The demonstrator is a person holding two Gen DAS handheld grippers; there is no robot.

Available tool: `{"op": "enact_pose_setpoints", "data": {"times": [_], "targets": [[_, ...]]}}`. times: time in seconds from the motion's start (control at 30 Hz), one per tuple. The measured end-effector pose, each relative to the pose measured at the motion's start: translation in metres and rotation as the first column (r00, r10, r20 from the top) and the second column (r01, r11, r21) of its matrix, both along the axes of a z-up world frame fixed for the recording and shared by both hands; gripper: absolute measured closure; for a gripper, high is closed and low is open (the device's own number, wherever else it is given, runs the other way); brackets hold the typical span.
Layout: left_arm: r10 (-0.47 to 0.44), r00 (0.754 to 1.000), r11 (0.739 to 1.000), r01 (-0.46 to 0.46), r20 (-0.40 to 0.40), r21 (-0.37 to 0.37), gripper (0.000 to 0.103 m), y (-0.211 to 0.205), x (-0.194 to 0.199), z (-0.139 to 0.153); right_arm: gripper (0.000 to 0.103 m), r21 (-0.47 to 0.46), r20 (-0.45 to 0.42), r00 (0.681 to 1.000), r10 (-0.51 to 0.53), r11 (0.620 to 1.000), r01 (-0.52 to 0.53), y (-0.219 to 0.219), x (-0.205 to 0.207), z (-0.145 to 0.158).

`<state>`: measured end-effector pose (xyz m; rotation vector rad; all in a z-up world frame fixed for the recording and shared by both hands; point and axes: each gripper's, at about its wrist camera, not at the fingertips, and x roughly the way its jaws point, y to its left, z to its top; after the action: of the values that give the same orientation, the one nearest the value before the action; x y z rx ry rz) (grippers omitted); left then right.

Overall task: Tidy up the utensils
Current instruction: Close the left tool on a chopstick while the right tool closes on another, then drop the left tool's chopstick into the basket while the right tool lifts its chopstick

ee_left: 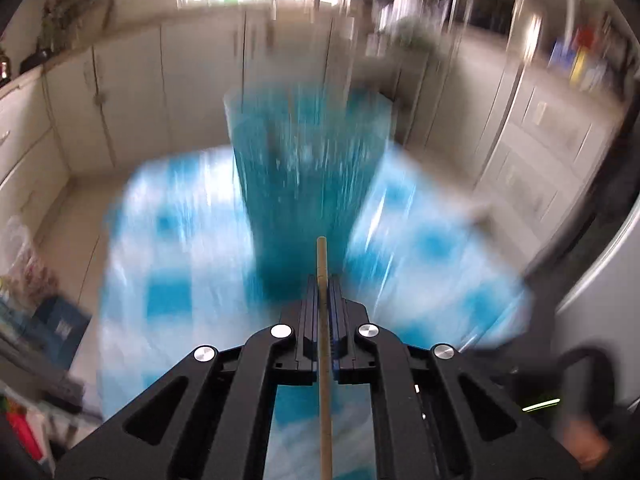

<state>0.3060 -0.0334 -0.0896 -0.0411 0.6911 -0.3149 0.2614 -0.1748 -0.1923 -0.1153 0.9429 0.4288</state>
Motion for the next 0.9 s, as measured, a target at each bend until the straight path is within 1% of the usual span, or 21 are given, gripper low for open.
{"op": "enact_pose_setpoints", "data": {"times": [0.03,0.07,0.1,0.13,0.17,0.2,0.23,0.27,0.3,0.33,0.4,0.43,0.47,0.5,0.53,0.6,0.67,0.73,0.83,0.9], "targets": [[-0.001,0.998,0.999,0.003,0.063,-0.038,0.098,0.007,0.001,0.023,0.094,-0.004,-0.001,1.0,0.002,1.0,-0.002,0.001,0.003,0.0],[0.009,0.99,0.997,0.002,0.143,-0.077,0.098,0.012,0.002,0.051,0.095,-0.002,0.0,1.0,0.001,1.0,-0.001,0.001,0.003,0.0],[0.02,0.98,0.994,0.002,0.198,-0.109,0.098,0.016,0.005,0.069,0.097,0.003,0.006,1.0,-0.006,1.0,0.006,0.0,0.005,0.0],[0.042,0.961,0.986,0.004,0.274,-0.165,0.098,0.021,0.011,0.092,0.097,0.008,0.009,1.0,-0.012,1.0,0.012,0.0,0.004,0.0],[0.069,0.943,0.981,-0.004,0.325,-0.196,0.098,0.022,0.016,0.106,0.097,0.014,0.012,1.0,-0.02,1.0,0.02,-0.002,0.004,0.0],[0.098,0.928,0.977,-0.021,0.359,-0.213,0.098,0.022,0.021,0.114,0.097,0.024,0.017,0.999,-0.03,0.999,0.03,-0.004,0.004,0.001],[0.161,0.901,0.968,-0.064,0.403,-0.243,0.098,0.023,0.03,0.122,0.097,0.045,0.025,0.999,-0.043,0.998,0.041,-0.008,0.005,0.002],[0.205,0.883,0.959,-0.094,0.421,-0.269,0.098,0.022,0.037,0.126,0.097,0.068,0.03,0.998,-0.054,0.996,0.052,-0.012,0.005,0.003],[0.262,0.861,0.942,-0.131,0.435,-0.308,0.098,0.023,0.046,0.128,0.097,0.091,0.033,0.997,-0.065,0.994,0.061,-0.016,0.006,0.004],[0.294,0.848,0.931,-0.15,0.441,-0.331,0.098,0.026,0.051,0.129,0.097,0.118,0.032,0.996,-0.08,0.99,0.076,-0.021,0.006,0.005],[0.38,0.799,0.896,-0.191,0.467,-0.401,0.098,0.025,0.058,0.131,0.097,0.143,0.016,0.995,-0.1,0.985,0.097,-0.027,0.009,0.002],[0.406,0.776,0.886,-0.206,0.482,-0.415,0.098,0.024,0.063,0.13,0.097,0.147,0.01,0.995,-0.103,0.984,0.1,-0.027,0.011,0.001],[0.427,0.751,0.884,-0.23,0.504,-0.407,0.098,0.018,0.068,0.126,0.097,0.149,0.006,0.994,-0.105,0.984,0.103,-0.027,0.013,0.0],[0.431,0.742,0.887,-0.244,0.513,-0.392,0.098,0.014,0.074,0.123,0.097,0.151,0.001,0.995,-0.104,0.983,0.103,-0.027,0.014,-0.001],[0.426,0.754,0.892,-0.259,0.499,-0.37,0.098,0.009,0.088,0.114,0.097,0.151,0.001,0.995,-0.103,0.983,0.101,-0.027,0.015,-0.002],[0.424,0.775,0.893,-0.271,0.469,-0.359,0.098,0.01,0.101,0.101,0.097,0.147,0.002,0.995,-0.101,0.984,0.099,-0.026,0.018,-0.002],[0.428,0.779,0.893,-0.287,0.458,-0.346,0.098,0.009,0.107,0.089,0.097,0.15,0.001,0.995,-0.1,0.984,0.099,-0.025,0.018,-0.003],[0.437,0.777,0.89,-0.301,0.453,-0.342,0.098,0.008,0.111,0.079,0.097,0.149,-0.004,0.995,-0.097,0.984,0.097,-0.024,0.019,-0.002],[0.42,0.785,0.902,-0.304,0.455,-0.308,0.098,0.002,0.114,0.069,0.097,0.137,-0.002,0.996,-0.086,0.987,0.085,-0.021,0.02,-0.003],[0.408,0.792,0.909,-0.306,0.454,-0.284,0.098,0.001,0.108,0.061,0.097,0.133,-0.001,0.997,-0.081,0.988,0.081,-0.02,0.02,-0.003]]}}
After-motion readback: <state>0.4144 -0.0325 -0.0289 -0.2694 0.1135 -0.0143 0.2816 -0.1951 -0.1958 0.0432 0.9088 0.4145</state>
